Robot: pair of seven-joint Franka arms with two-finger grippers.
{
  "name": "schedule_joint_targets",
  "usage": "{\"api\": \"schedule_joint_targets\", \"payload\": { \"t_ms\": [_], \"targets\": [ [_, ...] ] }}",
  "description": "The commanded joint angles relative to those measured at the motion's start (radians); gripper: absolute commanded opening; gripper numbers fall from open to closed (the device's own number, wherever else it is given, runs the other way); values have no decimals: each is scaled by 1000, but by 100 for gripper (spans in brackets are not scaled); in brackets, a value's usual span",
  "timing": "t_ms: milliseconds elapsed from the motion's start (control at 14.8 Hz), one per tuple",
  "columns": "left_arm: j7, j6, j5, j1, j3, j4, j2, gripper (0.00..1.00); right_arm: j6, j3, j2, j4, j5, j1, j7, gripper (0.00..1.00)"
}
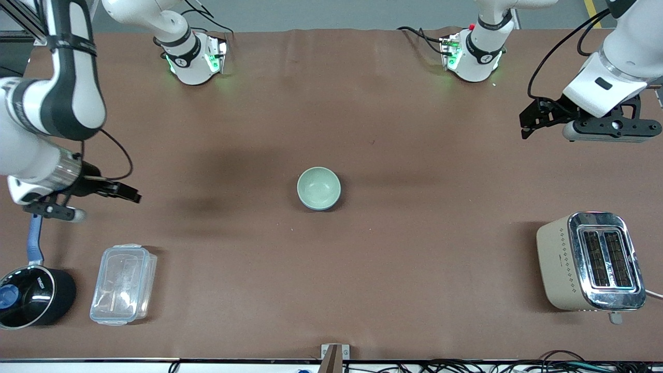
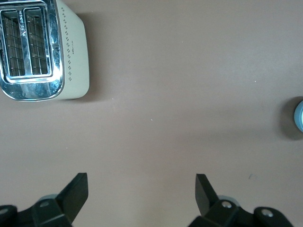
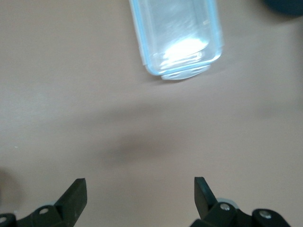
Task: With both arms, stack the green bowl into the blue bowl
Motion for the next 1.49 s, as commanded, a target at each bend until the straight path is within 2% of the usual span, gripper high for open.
{"api": "schedule_joint_targets", "payload": {
  "t_ms": [0, 203, 338, 474, 812, 880, 947, 1015, 1083, 1421],
  "targets": [
    [7, 2, -20, 12, 1, -12, -20, 100, -47, -6, -102, 44, -88, 8, -6, 100],
    [33, -5, -19, 27, 33, 19, -18, 100, -243, -19, -100, 211, -91, -8, -36, 100],
    [74, -22, -20, 58, 34, 25, -21, 100, -282, -17, -100, 291, -91, -8, -39, 100],
    [79, -24, -20, 64, 36, 45, -21, 100, -342, -14, -102, 328, -92, -5, -37, 100],
    [74, -25, -11, 66, 36, 48, -9, 100, -362, 9, -117, 331, -103, 8, -28, 100],
    [68, -25, -8, 64, 36, 48, -9, 100, -379, 59, -117, 333, -103, -36, -27, 100],
    [70, -24, -5, 64, 37, 48, 3, 100, -383, 164, -119, 340, -108, -138, -26, 100],
    [70, -24, -3, 63, 36, 56, 17, 100, -386, 299, -116, 362, -132, -259, -26, 100],
    [71, -25, -3, 64, 36, 59, 20, 100, -393, 375, -116, 383, -167, -328, -23, 100],
    [73, -24, -3, 66, 37, 63, 32, 100, -463, 680, -155, 385, -197, -615, -28, 100]
  ]
}}
